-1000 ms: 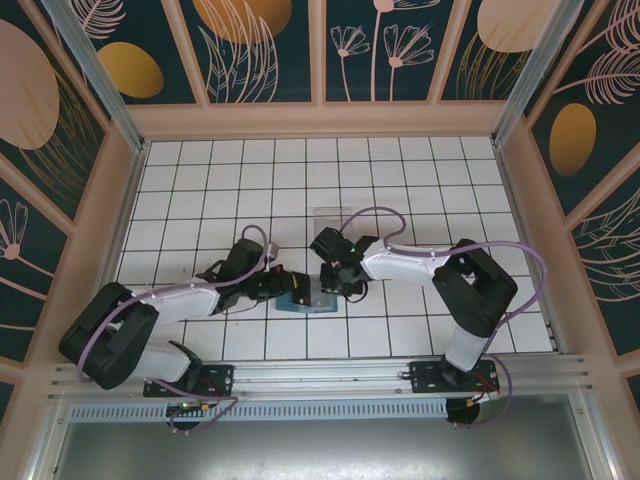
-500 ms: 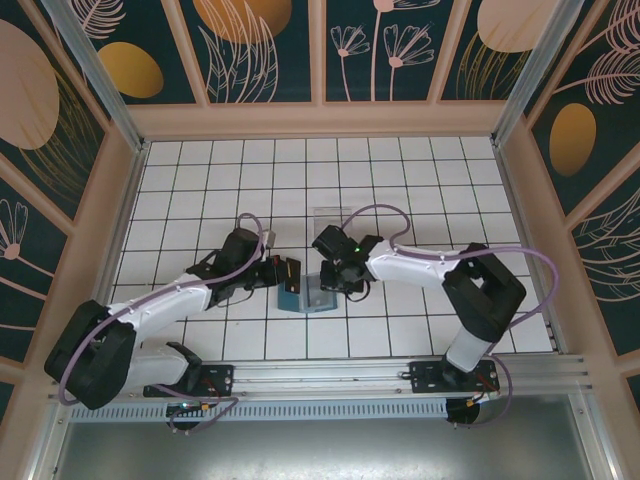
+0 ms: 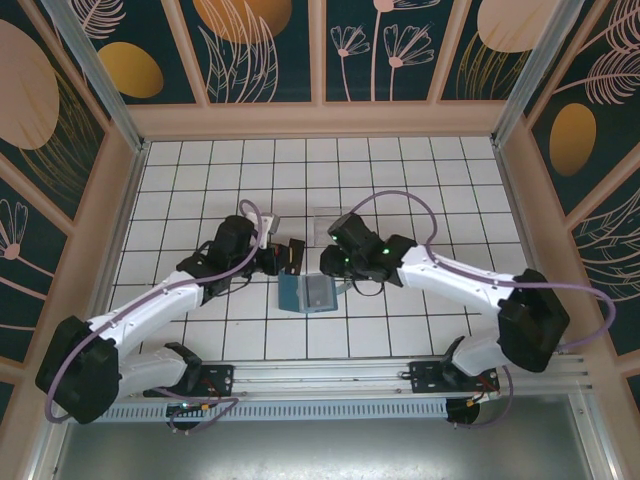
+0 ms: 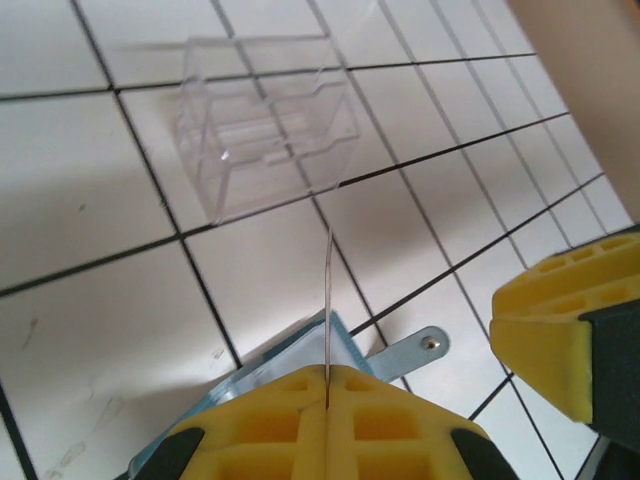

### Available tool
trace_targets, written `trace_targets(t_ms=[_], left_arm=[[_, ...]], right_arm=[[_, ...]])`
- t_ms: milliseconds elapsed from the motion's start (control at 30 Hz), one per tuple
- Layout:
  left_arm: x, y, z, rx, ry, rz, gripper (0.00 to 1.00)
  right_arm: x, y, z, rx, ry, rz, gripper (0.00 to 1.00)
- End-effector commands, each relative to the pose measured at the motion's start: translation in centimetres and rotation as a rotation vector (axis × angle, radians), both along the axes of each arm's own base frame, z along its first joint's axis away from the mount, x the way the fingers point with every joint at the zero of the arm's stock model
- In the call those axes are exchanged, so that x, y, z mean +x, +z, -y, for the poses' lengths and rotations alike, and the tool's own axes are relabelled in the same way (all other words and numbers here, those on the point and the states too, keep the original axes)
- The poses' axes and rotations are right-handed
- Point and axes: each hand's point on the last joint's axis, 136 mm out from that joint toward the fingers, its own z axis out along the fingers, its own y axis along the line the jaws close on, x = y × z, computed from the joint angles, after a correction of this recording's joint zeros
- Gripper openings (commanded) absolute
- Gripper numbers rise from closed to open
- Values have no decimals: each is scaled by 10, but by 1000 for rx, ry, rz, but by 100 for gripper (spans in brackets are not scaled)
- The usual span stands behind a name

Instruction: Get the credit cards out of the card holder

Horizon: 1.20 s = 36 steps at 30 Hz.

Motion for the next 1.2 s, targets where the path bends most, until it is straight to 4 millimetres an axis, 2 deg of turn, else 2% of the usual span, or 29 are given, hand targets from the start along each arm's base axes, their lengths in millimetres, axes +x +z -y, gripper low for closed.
trace_targets(t_ms=[0, 233, 367, 600, 800, 1033, 1167], left_arm=[[5, 45, 13, -40, -107, 182, 0], [34, 77, 13, 150, -158, 397, 0], [55, 75, 25, 295, -269, 444, 0], [87, 62, 47, 491, -468, 489, 0], [106, 29, 69, 696, -670, 441, 0], [109, 5, 98, 798, -868, 398, 0], [110, -11, 106, 831, -928, 333, 0]], right_arm=[[9, 23, 9, 28, 8, 129, 31], [18, 49, 38, 46, -40, 217, 33], [22, 57, 57, -5, -66, 251, 33], [22, 75, 86, -39, -127, 317, 34], [20, 75, 100, -28, -167, 322, 34], [20, 70, 107, -27, -197, 311, 34], [19, 66, 110, -28, -204, 305, 34]])
